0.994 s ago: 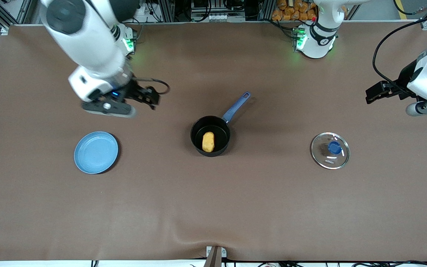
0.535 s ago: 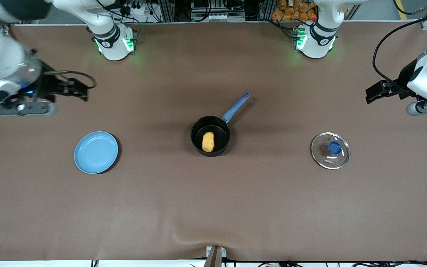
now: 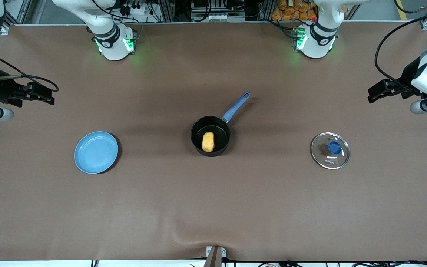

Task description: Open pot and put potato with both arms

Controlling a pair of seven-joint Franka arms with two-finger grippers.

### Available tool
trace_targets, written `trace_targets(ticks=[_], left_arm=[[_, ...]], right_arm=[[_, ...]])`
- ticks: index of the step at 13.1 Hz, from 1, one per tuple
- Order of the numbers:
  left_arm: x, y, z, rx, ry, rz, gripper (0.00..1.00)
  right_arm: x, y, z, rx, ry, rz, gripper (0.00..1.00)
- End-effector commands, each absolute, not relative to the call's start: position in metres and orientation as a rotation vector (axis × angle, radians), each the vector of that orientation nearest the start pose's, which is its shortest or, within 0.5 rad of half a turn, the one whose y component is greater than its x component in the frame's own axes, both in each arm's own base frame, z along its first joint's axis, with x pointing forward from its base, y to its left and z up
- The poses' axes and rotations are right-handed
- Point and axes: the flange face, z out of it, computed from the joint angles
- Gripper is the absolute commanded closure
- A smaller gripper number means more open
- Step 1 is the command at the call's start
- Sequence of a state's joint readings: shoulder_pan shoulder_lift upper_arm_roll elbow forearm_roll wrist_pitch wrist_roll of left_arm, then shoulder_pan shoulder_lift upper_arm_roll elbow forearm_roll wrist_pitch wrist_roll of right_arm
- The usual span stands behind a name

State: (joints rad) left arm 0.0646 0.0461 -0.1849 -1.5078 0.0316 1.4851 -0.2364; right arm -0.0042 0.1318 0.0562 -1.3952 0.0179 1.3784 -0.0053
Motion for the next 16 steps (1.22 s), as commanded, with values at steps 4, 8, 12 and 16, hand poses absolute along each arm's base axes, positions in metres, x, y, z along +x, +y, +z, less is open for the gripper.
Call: trace_targets(ticks=[4,8,12,16], left_arm=[[0.554,-0.06,0.629,-3.102,-0.156,0.089,0.0],[0.553,-0.057,0.63,-3.106,-0.11,0.09,0.0],[0.549,-0.057,0.627,-3.088,-0.107,0.127,0.0],[0.549,-0.05,0.632,-3.087,-0.117,0.118,0.0]], right_arm=[[0.573,0.03,0.618,-3.108,-0.089,0.239,0.0],[0.555,0.027,0.616,-3.12,-0.081,0.169,0.0],[0.526,0.029,0.604,-3.132,-0.075,0.056,0.0],[0.528,0.014,0.603,-3.131,-0.027,0.048,0.0]])
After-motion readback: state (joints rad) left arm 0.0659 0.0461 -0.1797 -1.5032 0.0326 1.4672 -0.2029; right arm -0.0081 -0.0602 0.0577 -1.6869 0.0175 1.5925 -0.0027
